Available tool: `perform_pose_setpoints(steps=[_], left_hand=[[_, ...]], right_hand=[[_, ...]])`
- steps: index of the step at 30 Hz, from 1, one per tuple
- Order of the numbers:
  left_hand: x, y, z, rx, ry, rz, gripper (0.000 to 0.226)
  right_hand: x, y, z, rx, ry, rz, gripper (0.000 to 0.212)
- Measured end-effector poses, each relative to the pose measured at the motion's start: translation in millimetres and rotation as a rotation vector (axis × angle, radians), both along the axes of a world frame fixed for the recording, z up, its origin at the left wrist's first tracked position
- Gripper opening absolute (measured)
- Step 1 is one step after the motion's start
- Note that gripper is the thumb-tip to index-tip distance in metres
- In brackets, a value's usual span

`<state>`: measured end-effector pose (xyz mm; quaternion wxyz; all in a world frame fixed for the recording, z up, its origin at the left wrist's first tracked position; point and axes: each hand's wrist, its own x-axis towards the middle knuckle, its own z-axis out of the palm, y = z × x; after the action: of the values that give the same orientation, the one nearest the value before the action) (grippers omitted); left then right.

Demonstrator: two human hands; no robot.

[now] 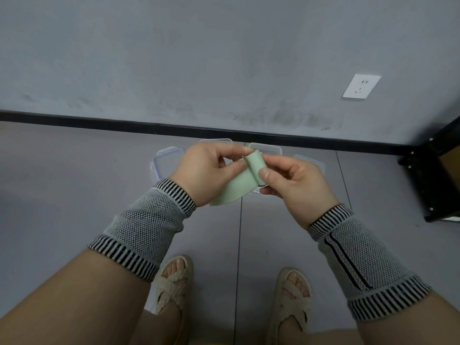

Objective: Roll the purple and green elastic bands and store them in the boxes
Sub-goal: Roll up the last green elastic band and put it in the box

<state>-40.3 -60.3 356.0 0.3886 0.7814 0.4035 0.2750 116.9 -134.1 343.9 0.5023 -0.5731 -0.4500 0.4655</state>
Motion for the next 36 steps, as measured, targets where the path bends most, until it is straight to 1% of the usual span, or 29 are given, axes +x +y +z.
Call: perform_pose_setpoints(steps=[3, 8, 12, 16, 19, 21, 23, 28, 33, 36], left_hand=[[2.5, -1.2, 0.2, 0.015, -0.006, 0.006, 0.023], [8.8, -3.7, -3.9, -0.028, -0.046, 0.027, 0.022], [10.4, -3.6, -4.9, -0.057, -0.096, 0.053, 0.021], [11.0, -3.8, -3.5, -0.059, -0.176, 0.105, 0.022], [9.6, -4.4, -0.3, -0.066, -0.225, 0.14, 0.017], [9.7, -5.1, -0.2, -0.069, -0.233, 0.139, 0.016], [11.3, -6.2, -0.8, -0.089, -0.239, 0.118, 0.009], [14.0, -7.3, -1.8, -0.175, -0.277, 0.088, 0.008], [13.6, -4.4, -6.6, -0.172, -0.27, 0.102, 0.012], [13.6, -4.3, -7.8, -0.151, -0.256, 0.088, 0.006]], right_hand=[[-1.0, 0.0, 0.6, 0.012, -0.019, -0.017, 0.029], [-1.6, -1.5, 2.1, 0.011, -0.054, -0.04, 0.028], [-2.4, -0.8, 3.6, 0.014, -0.016, -0.058, 0.026], [-2.4, 3.3, -0.1, -0.046, 0.041, -0.059, 0.019], [-1.7, 5.9, -1.6, -0.075, 0.088, -0.052, 0.017], [-2.6, 6.3, -2.3, -0.08, 0.146, -0.065, 0.019], [-3.3, 5.9, -1.8, -0.053, 0.192, -0.085, 0.019], [-1.7, 5.6, -1.0, -0.039, 0.159, -0.144, 0.017], [-0.8, 7.3, -0.4, -0.105, 0.174, -0.144, 0.012], [-0.2, 7.0, 0.7, -0.159, 0.217, -0.088, 0.009]])
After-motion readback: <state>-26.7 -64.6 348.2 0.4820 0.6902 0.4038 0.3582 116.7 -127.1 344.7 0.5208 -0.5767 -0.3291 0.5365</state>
